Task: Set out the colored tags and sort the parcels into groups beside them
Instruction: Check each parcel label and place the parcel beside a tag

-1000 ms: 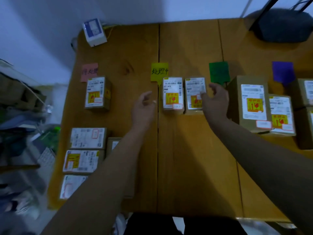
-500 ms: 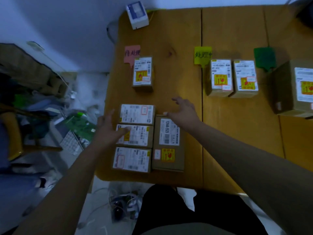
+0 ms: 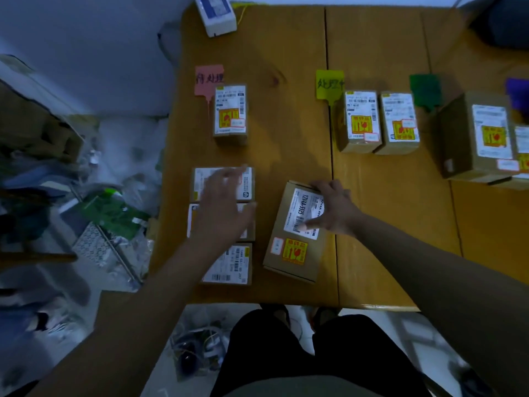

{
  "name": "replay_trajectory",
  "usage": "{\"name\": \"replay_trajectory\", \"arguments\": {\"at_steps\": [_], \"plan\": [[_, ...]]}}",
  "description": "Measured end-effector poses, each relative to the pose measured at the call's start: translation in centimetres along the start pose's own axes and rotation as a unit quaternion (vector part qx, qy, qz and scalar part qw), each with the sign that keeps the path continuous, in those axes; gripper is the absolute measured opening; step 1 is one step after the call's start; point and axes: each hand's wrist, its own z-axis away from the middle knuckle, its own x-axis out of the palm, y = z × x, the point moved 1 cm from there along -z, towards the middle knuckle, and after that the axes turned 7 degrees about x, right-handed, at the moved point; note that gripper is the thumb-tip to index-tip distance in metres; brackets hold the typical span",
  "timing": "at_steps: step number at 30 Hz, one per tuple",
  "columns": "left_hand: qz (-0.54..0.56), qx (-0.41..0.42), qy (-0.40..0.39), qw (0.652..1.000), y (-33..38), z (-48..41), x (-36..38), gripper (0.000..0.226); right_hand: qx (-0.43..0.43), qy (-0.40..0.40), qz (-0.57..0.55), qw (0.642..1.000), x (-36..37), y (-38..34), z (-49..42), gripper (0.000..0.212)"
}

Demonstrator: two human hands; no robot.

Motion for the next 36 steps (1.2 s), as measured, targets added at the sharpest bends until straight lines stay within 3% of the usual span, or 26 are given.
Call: {"name": "replay_trajectory", "arguments": {"at_steps": [4, 6, 9, 12, 16, 20, 22, 25, 31, 36], "plan": [[0.091, -0.017, -0.236, 0.967, 5.2, -4.3, 4.0, 0.108, -0.052, 0.046, -0.040, 0.997, -0.5, 1.2, 1.2, 0.111], [0.136, -0.001, -0.267, 0.954, 6.5, -5.9, 4.7, 0.099, -0.111, 0.065, -0.038, 0.991, -0.7, 1.4, 2.2, 0.105], [0.131, 0.039, -0.230, 0.963, 6.9, -7.5, 3.6, 0.073, -0.180, 0.117, -0.032, 0.976, -2.1, 1.3, 3.6, 0.096], [0.194, 0.000, -0.136, 0.971, 6.2, -8.2, 1.5, 0.053, -0.183, 0.211, -0.093, 0.956, -4.9, 1.1, 4.4, 0.091], [0.406, -0.145, 0.007, 0.902, 5.8, -7.8, -1.3, 0.050, -0.101, 0.254, -0.216, 0.938, -10.4, 0.2, 4.5, 0.083], [0.485, -0.162, 0.076, 0.856, 7.6, -7.2, -2.8, 0.052, -0.076, 0.239, -0.310, 0.917, -15.3, -1.2, 4.5, 0.068], [0.515, -0.162, 0.094, 0.836, 8.6, -7.1, -3.4, 0.051, -0.085, 0.191, -0.357, 0.910, -16.9, -2.2, 4.7, 0.055], [0.528, -0.156, 0.102, 0.829, 9.9, -7.1, -4.4, 0.048, -0.125, 0.200, -0.356, 0.904, -18.4, -3.3, 5.2, 0.046], [0.526, -0.161, 0.109, 0.828, 10.6, -7.2, -6.1, 0.043, -0.139, 0.194, -0.365, 0.900, -19.2, -4.1, 5.6, 0.052], [0.502, -0.172, 0.091, 0.843, 10.5, -6.4, -5.8, 0.044, -0.133, 0.173, -0.370, 0.903, -18.7, -3.6, 6.0, 0.042]]}}
